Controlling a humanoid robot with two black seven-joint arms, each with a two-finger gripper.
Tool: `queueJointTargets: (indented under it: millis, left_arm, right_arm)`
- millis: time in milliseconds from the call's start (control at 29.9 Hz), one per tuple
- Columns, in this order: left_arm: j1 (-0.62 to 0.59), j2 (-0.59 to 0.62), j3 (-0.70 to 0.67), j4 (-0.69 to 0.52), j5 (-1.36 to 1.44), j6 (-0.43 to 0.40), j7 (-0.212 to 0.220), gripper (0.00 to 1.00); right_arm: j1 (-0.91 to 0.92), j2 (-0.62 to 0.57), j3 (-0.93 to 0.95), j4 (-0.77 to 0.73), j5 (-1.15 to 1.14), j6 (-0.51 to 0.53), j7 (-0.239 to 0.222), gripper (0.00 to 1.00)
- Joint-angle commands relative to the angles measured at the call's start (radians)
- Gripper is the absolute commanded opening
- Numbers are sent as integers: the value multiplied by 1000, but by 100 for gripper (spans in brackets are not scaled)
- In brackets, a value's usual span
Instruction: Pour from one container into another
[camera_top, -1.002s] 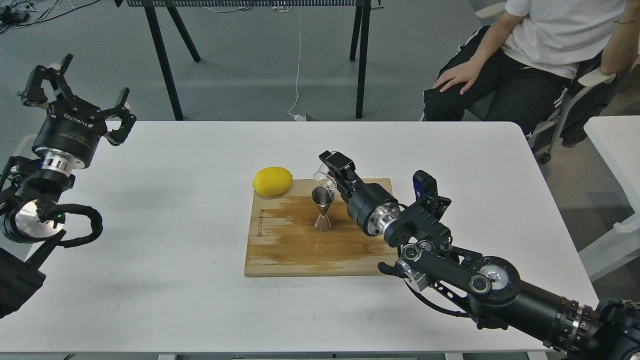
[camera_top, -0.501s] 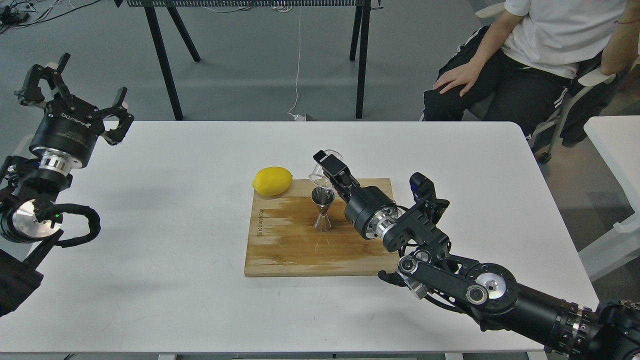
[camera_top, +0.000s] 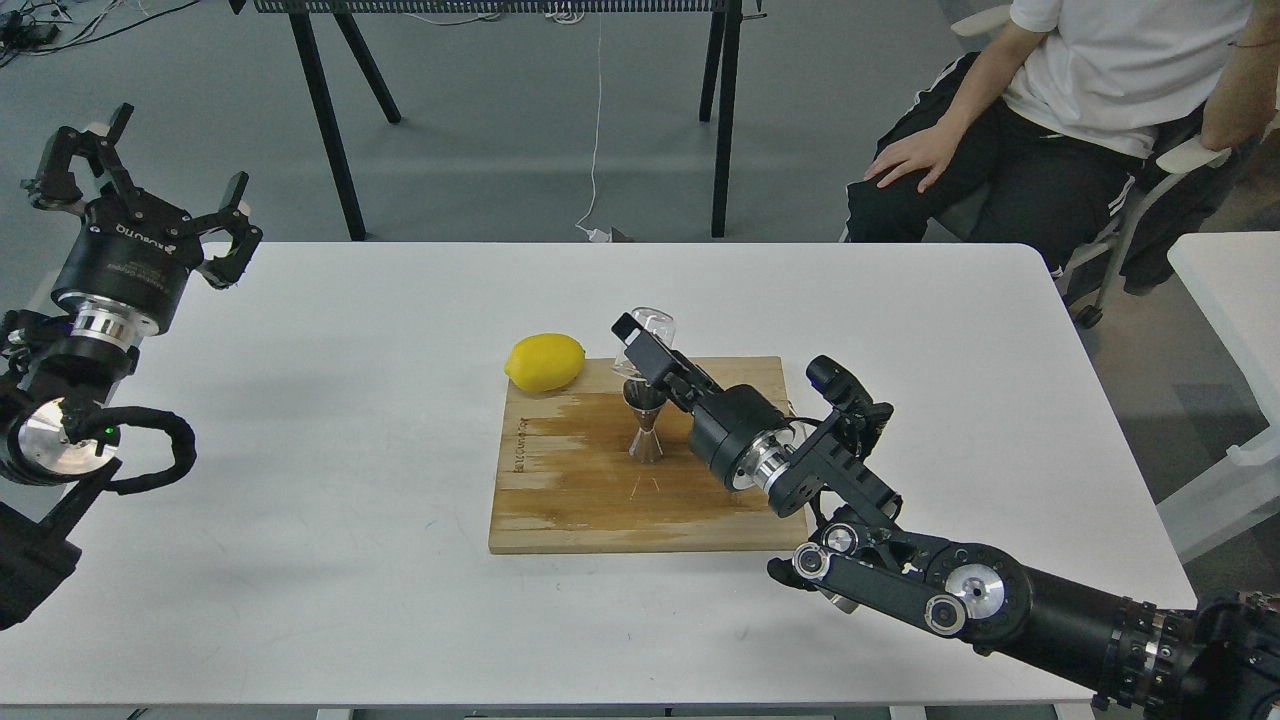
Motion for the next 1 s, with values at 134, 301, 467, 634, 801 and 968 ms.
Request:
queueJointTargets:
  millis: [134,301,467,634,801,968]
  left_arm:
    - [0,0,0,0,0,3,-1,100]
    - [2,0,0,1,0,1,-1,100]
    - [2,0,0,1,0,1,-1,100]
    - [2,-1,0,0,-2,1,-1,100]
    - [2,-9,0,0,0,1,-1,100]
    - [-2,-14,-14,21,-3,0,0,100]
  right_arm:
    - [-3,-32,8,-9,-36,-16,45,38]
    - [-23,-58,89,33,70,-11,33,38]
    - [-43,-135,173,143,398,3,13,38]
    - [-53,-242,242,222,749,44,14,38]
    - [-127,-284,369,186,1039,183,10,40]
    - [-197,-282,466,26,1255,377,-13,40]
